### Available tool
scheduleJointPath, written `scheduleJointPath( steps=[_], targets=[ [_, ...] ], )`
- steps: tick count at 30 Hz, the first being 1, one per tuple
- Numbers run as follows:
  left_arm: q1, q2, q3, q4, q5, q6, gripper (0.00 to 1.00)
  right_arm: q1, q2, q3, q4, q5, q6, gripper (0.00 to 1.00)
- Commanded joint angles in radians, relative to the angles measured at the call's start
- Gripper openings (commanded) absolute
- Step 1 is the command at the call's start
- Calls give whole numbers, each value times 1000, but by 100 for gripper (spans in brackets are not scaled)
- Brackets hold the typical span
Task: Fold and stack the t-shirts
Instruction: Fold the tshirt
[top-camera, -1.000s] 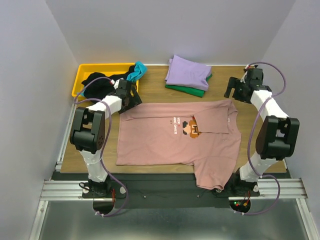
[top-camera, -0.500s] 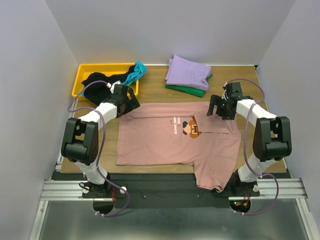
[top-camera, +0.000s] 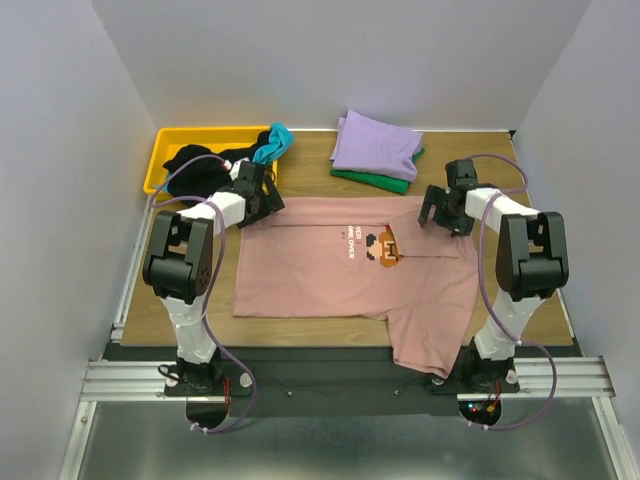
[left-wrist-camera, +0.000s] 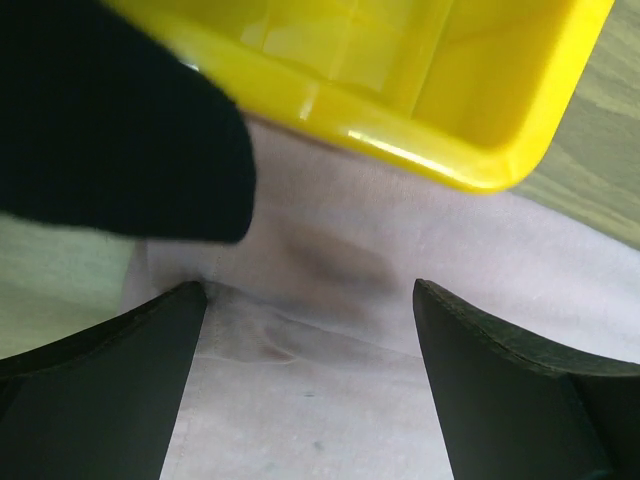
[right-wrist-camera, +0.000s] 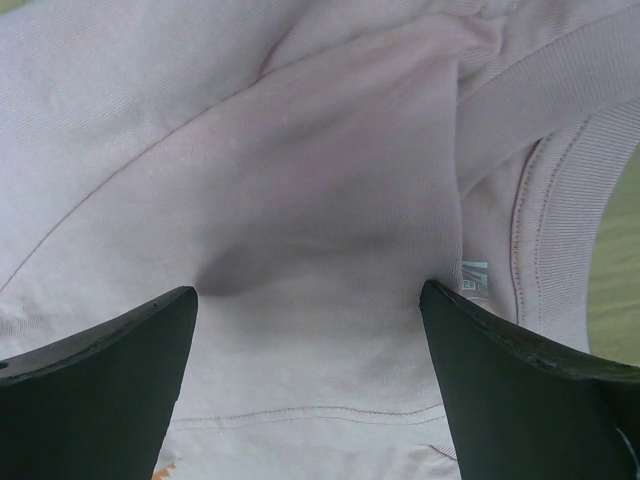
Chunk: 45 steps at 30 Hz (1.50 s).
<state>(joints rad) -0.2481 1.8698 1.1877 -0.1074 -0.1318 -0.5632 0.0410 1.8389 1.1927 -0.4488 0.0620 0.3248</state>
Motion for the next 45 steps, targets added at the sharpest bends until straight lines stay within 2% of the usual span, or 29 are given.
scheduleJointPath(
  steps=[1,9,13,16,19,22,25,28,31,32,35,40,45],
  targets=[
    [12,68,62,-57,-34,26,98,-12,105,33,22,50,20,100],
    [13,92,151,-98,-43,34,98,-12,94,93,21,1,-27,100],
    [12,14,124,-98,-29,28,98,-12,-3,56,19,-34,-43,100],
    [9,-86,81,-94,0,45,98,-10,-111,25,21,-117,-59,100],
    [6,-205,18,-100,-2,40,98,-9,-220,-24,21,-125,-40,100],
    [6,-367,-77,-120,-44,-9,98,-9,-335,-93,19,-125,-1,100],
    [6,-463,-190,-153,-65,-85,98,-9,-481,-203,22,-120,86,100],
    [6,-636,-344,-184,-69,-194,98,-9,-619,-295,19,-33,178,100],
    [6,-750,-500,-227,-75,-291,98,-9,-702,-350,21,-1,229,100],
    [6,-830,-537,-236,-74,-309,98,-12,-739,-361,21,5,237,100],
    [6,-978,-704,-293,-66,-413,98,-12,-767,-390,21,30,288,100],
    [6,-1152,-833,-314,1,-526,98,-12,-767,-406,22,85,368,100],
    [6,-1152,-869,-313,78,-543,97,-13,-768,-404,21,114,347,100]
  ],
)
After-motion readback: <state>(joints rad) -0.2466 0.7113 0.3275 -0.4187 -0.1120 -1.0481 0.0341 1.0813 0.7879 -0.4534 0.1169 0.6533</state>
